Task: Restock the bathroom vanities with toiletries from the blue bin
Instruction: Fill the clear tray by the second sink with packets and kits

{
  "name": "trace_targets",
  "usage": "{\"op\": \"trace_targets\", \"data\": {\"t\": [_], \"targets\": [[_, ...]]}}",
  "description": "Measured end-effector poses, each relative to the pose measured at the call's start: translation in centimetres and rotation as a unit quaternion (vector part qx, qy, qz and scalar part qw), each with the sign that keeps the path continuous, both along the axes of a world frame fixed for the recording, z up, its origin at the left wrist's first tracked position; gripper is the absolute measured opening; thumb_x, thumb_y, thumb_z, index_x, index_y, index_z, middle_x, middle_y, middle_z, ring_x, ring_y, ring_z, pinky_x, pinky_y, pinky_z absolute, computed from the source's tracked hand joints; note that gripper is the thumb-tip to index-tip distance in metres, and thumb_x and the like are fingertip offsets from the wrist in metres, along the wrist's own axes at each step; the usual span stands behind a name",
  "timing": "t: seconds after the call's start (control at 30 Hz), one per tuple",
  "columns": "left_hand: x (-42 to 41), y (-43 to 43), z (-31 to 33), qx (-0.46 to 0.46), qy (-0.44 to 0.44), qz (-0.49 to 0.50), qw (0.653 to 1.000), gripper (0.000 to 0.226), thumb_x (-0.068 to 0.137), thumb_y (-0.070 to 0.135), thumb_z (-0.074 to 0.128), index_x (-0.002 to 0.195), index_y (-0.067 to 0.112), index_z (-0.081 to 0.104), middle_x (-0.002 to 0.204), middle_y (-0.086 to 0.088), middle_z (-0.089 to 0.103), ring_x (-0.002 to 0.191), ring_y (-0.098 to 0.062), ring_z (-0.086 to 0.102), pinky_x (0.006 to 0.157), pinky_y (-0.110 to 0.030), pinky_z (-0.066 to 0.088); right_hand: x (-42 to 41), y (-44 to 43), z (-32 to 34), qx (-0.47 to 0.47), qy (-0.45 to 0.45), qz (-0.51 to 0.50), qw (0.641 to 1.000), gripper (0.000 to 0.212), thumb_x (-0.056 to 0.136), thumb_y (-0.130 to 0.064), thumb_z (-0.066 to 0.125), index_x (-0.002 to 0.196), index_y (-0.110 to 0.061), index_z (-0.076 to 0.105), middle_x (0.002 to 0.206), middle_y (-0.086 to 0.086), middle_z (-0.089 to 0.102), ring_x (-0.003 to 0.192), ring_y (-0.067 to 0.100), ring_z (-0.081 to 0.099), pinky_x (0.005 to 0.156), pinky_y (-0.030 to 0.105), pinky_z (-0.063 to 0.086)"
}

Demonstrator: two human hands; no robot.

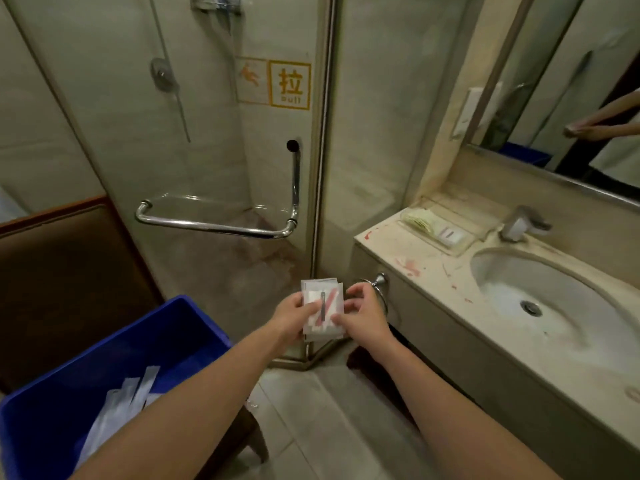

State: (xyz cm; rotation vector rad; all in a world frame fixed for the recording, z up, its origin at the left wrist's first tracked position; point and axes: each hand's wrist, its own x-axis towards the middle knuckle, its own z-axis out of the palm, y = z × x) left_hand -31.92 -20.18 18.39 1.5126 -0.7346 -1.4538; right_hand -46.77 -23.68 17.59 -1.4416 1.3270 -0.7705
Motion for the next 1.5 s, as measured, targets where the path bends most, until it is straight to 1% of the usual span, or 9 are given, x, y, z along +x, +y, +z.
{"op": "trace_targets", "data": {"t": [0.13,0.23,0.37,0.43,0.67,0.83,1.07,1.2,1.5], "targets": [[-5.3,-2.8,0.0,-0.041,-0.035,-0.051,0.997,0.032,0.092,0.0,0.055,0.12,0.015,0.061,0.109,-0.013,0.069,0.096,-0.028,0.067,0.085,-0.045,0.054,-6.0,-2.6,0.2,-0.023,-0.003,-0.033,0.999,0.042,0.071,0.006,0.072,0.088,-0.025,0.048,0.083,0.003,0.065,0.069,0.005,0.062,0.054,0.019,0.048],[-8.8,-5.2,-0.3,-0.078,-0.049,-0.1,0.991,0.048,0.088,-0.01,0.055,0.126,0.019,0.052,0.11,-0.01,0.07,0.088,-0.015,0.07,0.068,-0.031,0.058,-10.0,-4.0,0.3,-0.042,-0.002,-0.058,0.997,0.038,0.07,0.004,0.071,0.087,-0.024,0.052,0.088,0.004,0.065,0.077,0.012,0.062,0.067,0.032,0.055],[-13.1,-7.8,-0.6,-0.063,-0.083,-0.135,0.985,0.096,0.084,-0.006,0.064,0.154,0.021,0.005,0.108,-0.009,0.069,0.087,-0.018,0.068,0.065,-0.031,0.056,-14.8,-5.6,0.3,-0.055,0.008,-0.081,0.995,0.035,0.07,0.006,0.07,0.089,-0.019,0.055,0.096,0.009,0.064,0.087,0.024,0.063,0.076,0.042,0.056],[-15.1,-8.6,-0.6,-0.073,-0.09,-0.157,0.981,0.103,0.082,-0.004,0.068,0.155,0.018,-0.001,0.113,-0.009,0.067,0.089,-0.018,0.067,0.061,-0.028,0.054,-17.0,-6.3,0.3,-0.049,0.009,-0.094,0.994,0.033,0.071,0.008,0.069,0.09,-0.017,0.056,0.097,0.011,0.064,0.086,0.024,0.062,0.072,0.039,0.055],[-20.6,-11.8,-0.4,-0.129,-0.122,-0.186,0.966,0.093,0.076,-0.011,0.071,0.152,0.019,0.027,0.107,-0.01,0.064,0.081,-0.011,0.065,0.058,-0.017,0.051,-22.7,-8.1,0.2,-0.013,-0.006,-0.163,0.986,0.032,0.075,0.008,0.067,0.09,-0.018,0.057,0.085,0.005,0.061,0.073,0.019,0.058,0.061,0.039,0.055],[-23.4,-14.5,-0.6,-0.14,-0.134,-0.185,0.963,0.092,0.075,-0.006,0.074,0.15,0.021,0.029,0.105,-0.003,0.064,0.085,-0.008,0.063,0.064,-0.016,0.054,-25.2,-9.7,-0.1,0.001,-0.026,-0.199,0.98,0.032,0.075,0.007,0.063,0.094,-0.019,0.06,0.089,0.007,0.061,0.072,0.018,0.058,0.057,0.039,0.056],[-25.7,-21.6,-1.5,-0.149,-0.164,-0.216,0.951,0.058,0.076,-0.004,0.076,0.13,0.013,0.06,0.102,0.001,0.059,0.079,-0.003,0.059,0.056,-0.012,0.051,-27.4,-15.2,-0.3,0.012,-0.017,-0.227,0.974,0.034,0.076,0.005,0.063,0.098,-0.021,0.06,0.093,0.006,0.061,0.075,0.018,0.06,0.054,0.034,0.058],[-26.0,-27.5,-2.3,-0.129,-0.151,-0.217,0.956,0.057,0.075,-0.004,0.076,0.127,0.016,0.061,0.098,0.008,0.059,0.079,-0.01,0.062,0.056,-0.016,0.051,-27.4,-20.6,-0.8,0.024,-0.013,-0.238,0.971,0.033,0.077,0.004,0.063,0.103,-0.017,0.061,0.091,0.004,0.059,0.073,0.018,0.06,0.056,0.035,0.057],[-25.5,-42.4,-3.3,-0.091,-0.167,-0.259,0.947,0.058,0.075,0.0,0.076,0.128,0.014,0.061,0.11,-0.002,0.061,0.09,-0.015,0.062,0.062,-0.02,0.05,-26.4,-34.2,-2.2,0.055,-0.012,-0.28,0.958,0.033,0.076,0.003,0.063,0.1,-0.019,0.061,0.092,0.003,0.057,0.07,0.015,0.057,0.045,0.024,0.049]]}}
